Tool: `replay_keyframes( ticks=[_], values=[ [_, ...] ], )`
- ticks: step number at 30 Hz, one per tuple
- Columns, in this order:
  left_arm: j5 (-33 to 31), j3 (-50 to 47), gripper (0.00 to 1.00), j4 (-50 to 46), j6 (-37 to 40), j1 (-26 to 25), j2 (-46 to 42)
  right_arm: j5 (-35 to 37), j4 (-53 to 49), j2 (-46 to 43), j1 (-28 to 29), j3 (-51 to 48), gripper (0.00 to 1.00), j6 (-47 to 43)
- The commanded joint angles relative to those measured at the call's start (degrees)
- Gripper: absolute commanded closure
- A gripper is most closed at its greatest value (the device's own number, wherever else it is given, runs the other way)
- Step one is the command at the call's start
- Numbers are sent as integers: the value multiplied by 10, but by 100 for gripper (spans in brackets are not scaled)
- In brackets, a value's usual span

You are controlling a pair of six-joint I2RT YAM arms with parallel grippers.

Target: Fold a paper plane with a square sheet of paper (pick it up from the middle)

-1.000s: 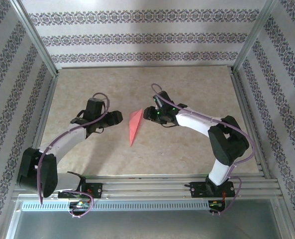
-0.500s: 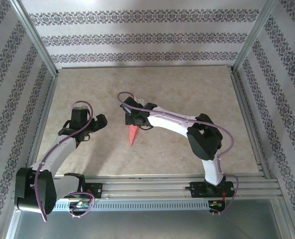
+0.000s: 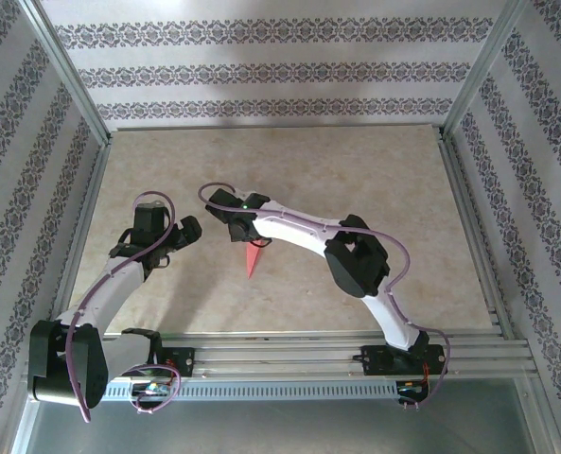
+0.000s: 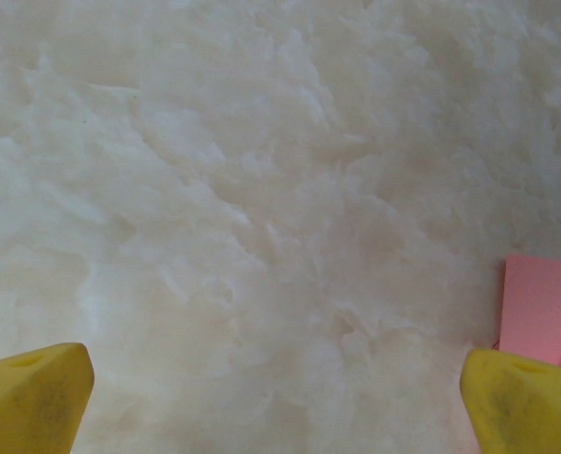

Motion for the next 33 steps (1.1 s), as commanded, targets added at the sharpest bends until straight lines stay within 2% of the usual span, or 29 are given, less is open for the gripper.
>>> replay_keyframes(
  ticks=[1, 6, 17, 24, 29, 33],
  values=[
    [-2, -1, 0, -12, -1, 9, -6, 10, -56, 28, 2, 36, 43, -15],
    [1, 0, 1, -10, -1, 9, -4, 13, -72, 28, -1, 35, 52, -13],
    [7, 0, 1, -7, -1, 9, 1, 49, -85, -2, -7, 4, 62, 7],
    [11, 1, 0, -7, -1, 9, 3, 18, -58, -27, -15, -36, 76, 36],
    [19, 4, 0, -5, -3, 9, 2, 22, -21, -69, -22, -71, 100, 41],
    [36, 5, 1, 0, -10, 9, -1, 19, 34, -126, -32, -119, 100, 29]
  ],
)
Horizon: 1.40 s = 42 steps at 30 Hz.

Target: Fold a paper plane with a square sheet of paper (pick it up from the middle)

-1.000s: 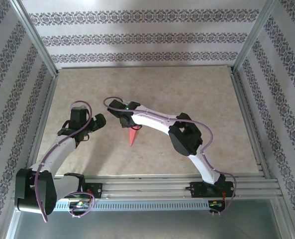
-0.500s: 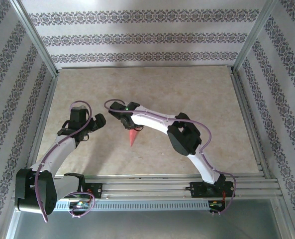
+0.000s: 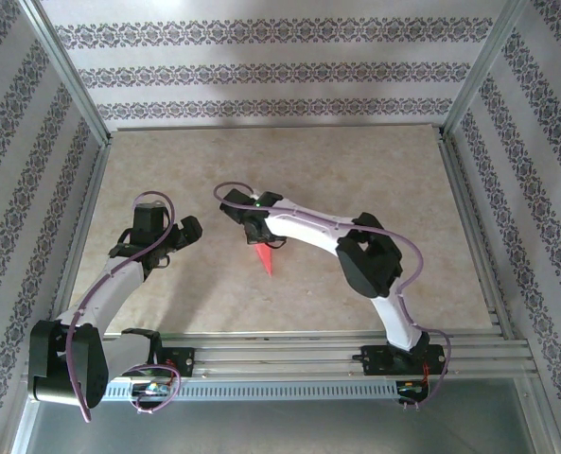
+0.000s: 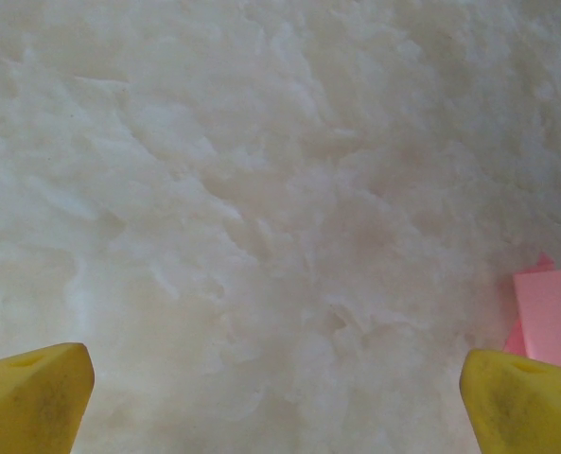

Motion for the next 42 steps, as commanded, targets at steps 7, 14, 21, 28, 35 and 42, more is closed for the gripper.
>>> replay_keyframes(
  ticks=[7, 14, 21, 28, 35, 42],
  values=[
    [88, 13, 0, 21, -28, 6, -2, -158, 268, -153, -39, -152, 100, -23],
    [182, 36, 5, 28, -34, -4, 23, -325, 500, -158, -83, -284, 100, 88],
    [143, 45, 5, 22, -85, -63, 42, -357, 624, -137, -113, -375, 100, 152],
    [127, 45, 10, 69, -170, -161, 78, -359, 677, -138, -125, -435, 100, 174],
    [118, 83, 31, 118, -199, -229, 166, -361, 693, -141, -132, -460, 100, 178],
    [101, 111, 43, 128, -193, -231, 226, -367, 698, -140, -136, -466, 100, 178]
  ],
)
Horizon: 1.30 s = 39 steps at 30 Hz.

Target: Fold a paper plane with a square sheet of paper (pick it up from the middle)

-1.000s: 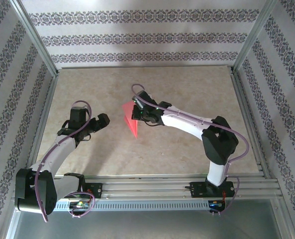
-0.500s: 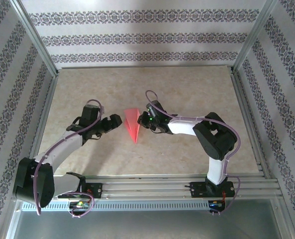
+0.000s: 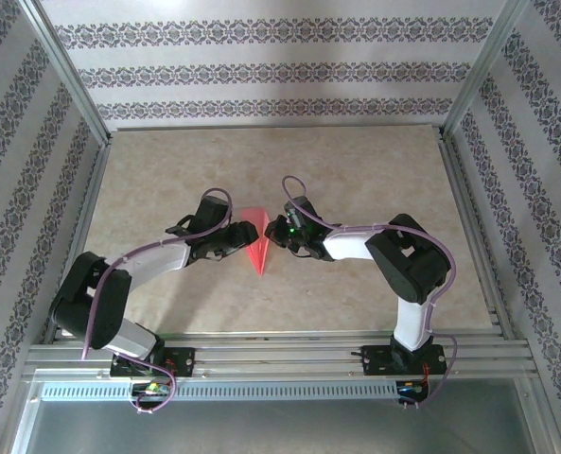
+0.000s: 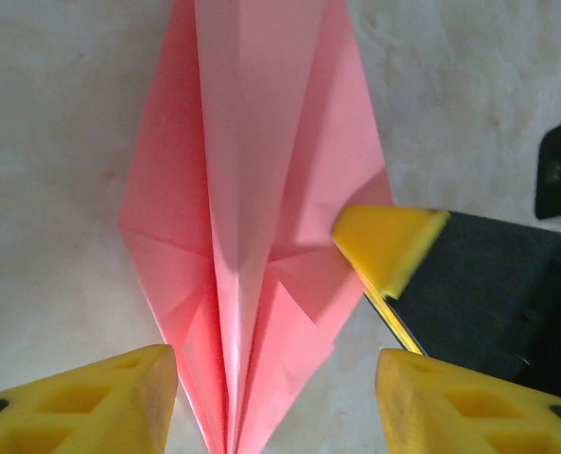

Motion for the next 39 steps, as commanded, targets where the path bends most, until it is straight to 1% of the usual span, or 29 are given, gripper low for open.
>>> replay_keyframes(
  ticks=[1, 7, 11, 13, 16, 19, 24, 30, 34, 37, 39],
  values=[
    [-12, 22, 43, 23, -4, -5, 18, -11, 18, 0, -9, -10, 100, 6],
    [8, 36, 44, 41, 0, -4, 64, -14, 22, 3, -11, -14, 100, 11],
    [8, 55, 43, 39, 9, -4, 90, -14, 23, 6, -12, -17, 100, 14],
    [16, 59, 41, 49, 12, -5, 102, -14, 24, 7, -13, -19, 100, 15],
    [28, 64, 41, 63, 11, -5, 120, -13, 25, 6, -15, -24, 100, 18],
    [25, 64, 39, 56, 10, -5, 131, -10, 26, 5, -16, -29, 100, 21],
    [-3, 59, 32, 28, 15, -5, 129, -5, 31, -2, -22, -44, 100, 28],
    [-16, 50, 30, 20, 9, -5, 122, 2, 35, -15, -25, -57, 100, 33],
    [-5, 57, 30, 21, 13, -5, 120, -8, 38, -12, -25, -54, 100, 34],
    [16, 71, 28, 18, 26, -5, 112, -16, 43, -8, -25, -52, 100, 38],
    [29, 71, 28, 19, 27, -5, 101, -17, 45, -9, -25, -53, 98, 40]
  ],
)
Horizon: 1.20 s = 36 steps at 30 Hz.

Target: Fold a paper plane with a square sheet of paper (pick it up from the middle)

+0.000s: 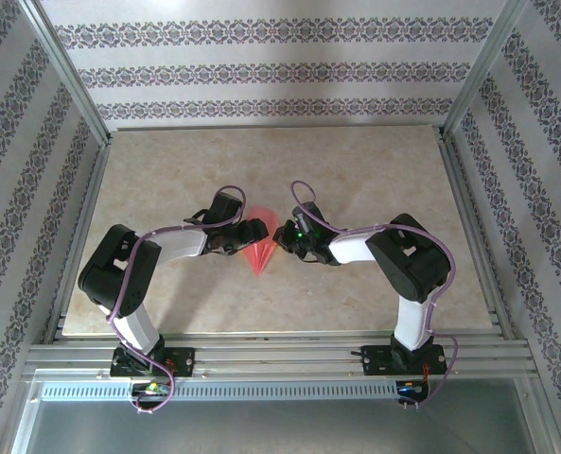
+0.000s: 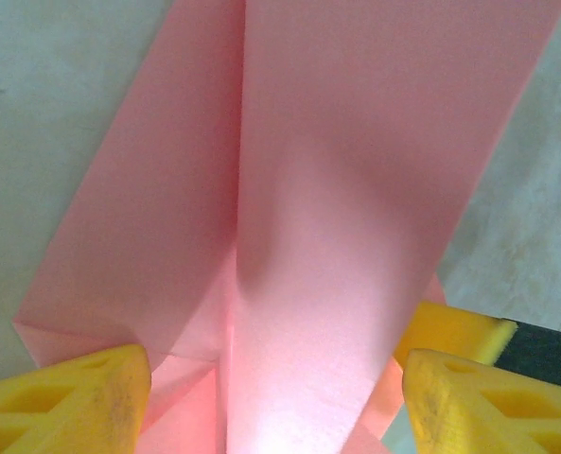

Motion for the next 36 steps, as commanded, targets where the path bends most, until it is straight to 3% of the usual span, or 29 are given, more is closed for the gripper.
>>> replay_keyframes(
  ticks=[1, 22, 28, 36],
  values=[
    [21, 13, 28, -17, 16, -4, -32, -9, 16, -9, -6, -6, 98, 10],
    [2, 9, 26, -81, 85, -4, -50, -29, 29, 5, -9, -3, 99, 13],
    [42, -10, 32, -59, 68, -14, -41, -28, 30, 7, -10, -4, 99, 17],
    [22, -24, 37, -74, 52, -37, -50, -27, 31, 6, -10, -4, 99, 19]
  ],
)
